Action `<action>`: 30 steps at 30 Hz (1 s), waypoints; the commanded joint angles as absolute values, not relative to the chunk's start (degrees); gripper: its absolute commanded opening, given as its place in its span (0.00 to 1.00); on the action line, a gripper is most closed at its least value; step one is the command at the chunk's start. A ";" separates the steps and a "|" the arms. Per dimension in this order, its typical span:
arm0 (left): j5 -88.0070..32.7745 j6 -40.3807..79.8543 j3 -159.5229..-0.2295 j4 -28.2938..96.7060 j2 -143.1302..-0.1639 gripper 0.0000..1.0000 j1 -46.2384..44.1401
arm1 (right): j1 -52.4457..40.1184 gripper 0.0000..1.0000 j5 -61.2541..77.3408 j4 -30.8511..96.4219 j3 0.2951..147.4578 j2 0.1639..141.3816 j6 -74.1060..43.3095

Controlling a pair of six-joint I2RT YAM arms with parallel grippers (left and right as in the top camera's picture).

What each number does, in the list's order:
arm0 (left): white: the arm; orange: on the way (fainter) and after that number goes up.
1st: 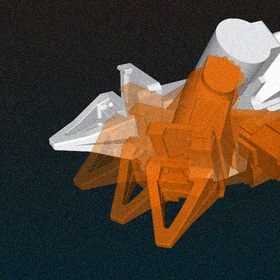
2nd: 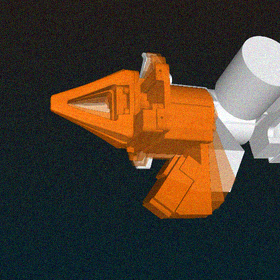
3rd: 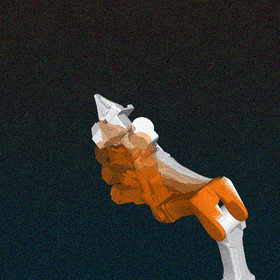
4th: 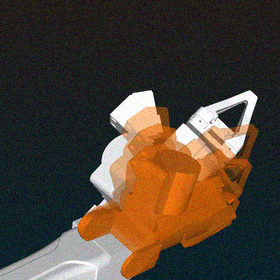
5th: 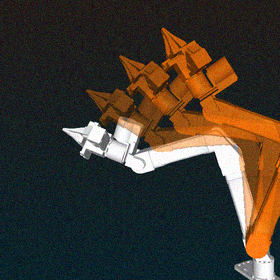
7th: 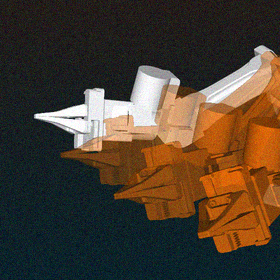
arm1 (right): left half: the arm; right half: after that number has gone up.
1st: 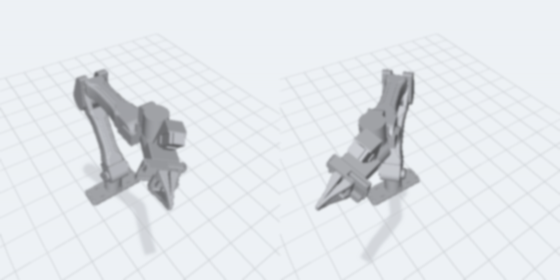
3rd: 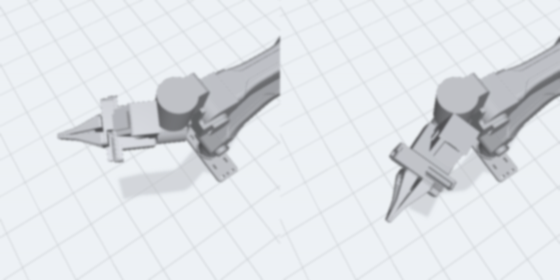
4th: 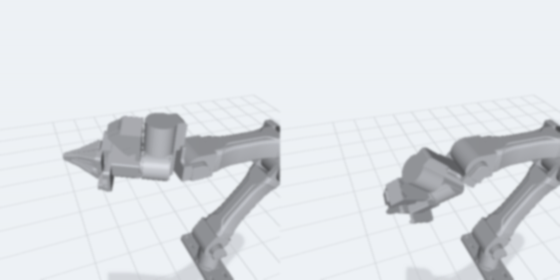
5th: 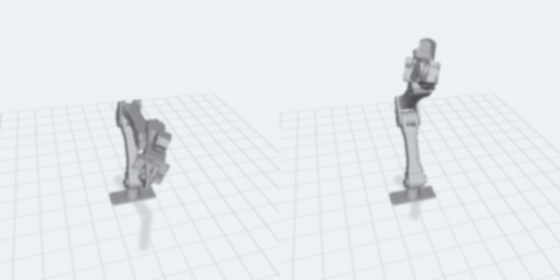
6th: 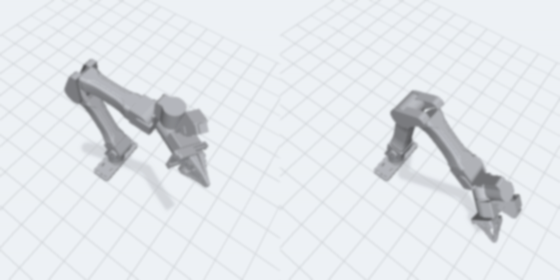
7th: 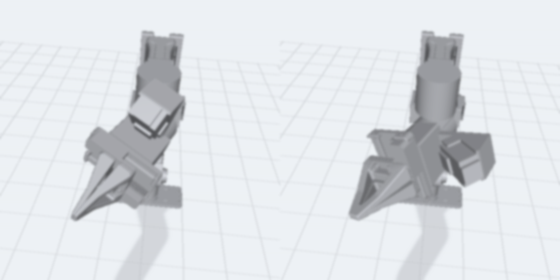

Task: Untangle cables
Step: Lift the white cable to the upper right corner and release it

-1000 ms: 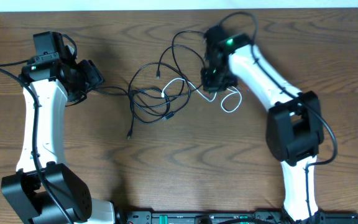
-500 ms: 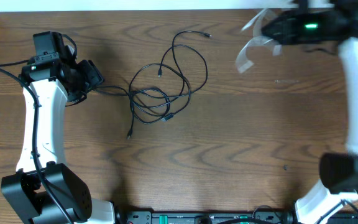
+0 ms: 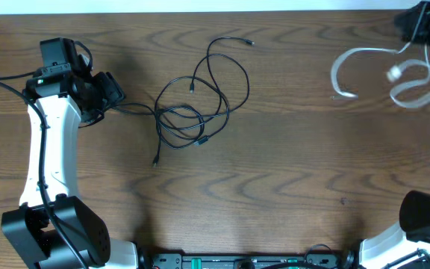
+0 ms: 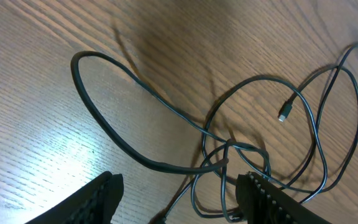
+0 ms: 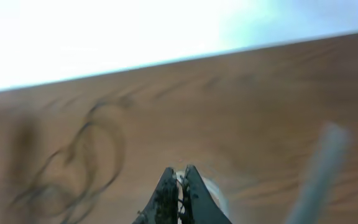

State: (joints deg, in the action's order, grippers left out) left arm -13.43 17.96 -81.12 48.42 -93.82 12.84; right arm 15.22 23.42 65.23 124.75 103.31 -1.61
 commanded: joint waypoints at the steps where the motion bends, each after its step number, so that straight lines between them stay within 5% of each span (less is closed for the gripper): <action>1: -13.50 17.63 -80.84 48.58 -94.52 0.64 12.78 | 16.80 0.01 11.33 61.08 124.81 106.43 -2.70; 25: -13.50 17.63 -80.84 48.58 -94.52 0.64 12.78 | 24.12 0.01 -6.09 17.52 124.81 137.29 -7.57; 26: -13.52 17.65 -80.84 48.58 -94.52 0.64 12.78 | 24.45 0.07 -6.09 17.04 124.81 138.47 -8.84; 27: -13.52 17.67 -80.84 48.56 -94.52 0.64 12.78 | 24.69 0.30 -6.04 16.91 124.81 139.37 -9.58; 29: -13.52 17.85 -80.84 48.53 -94.52 0.64 12.75 | 25.06 0.99 -5.23 17.87 124.81 140.81 -11.40; 30: -13.52 17.85 -80.84 48.53 -94.52 0.64 12.75 | 25.12 0.99 -4.29 18.87 124.81 141.21 -11.99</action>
State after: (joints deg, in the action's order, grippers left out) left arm -13.43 17.98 -81.10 48.45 -93.82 12.84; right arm 24.73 -4.19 17.50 124.57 139.04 -8.25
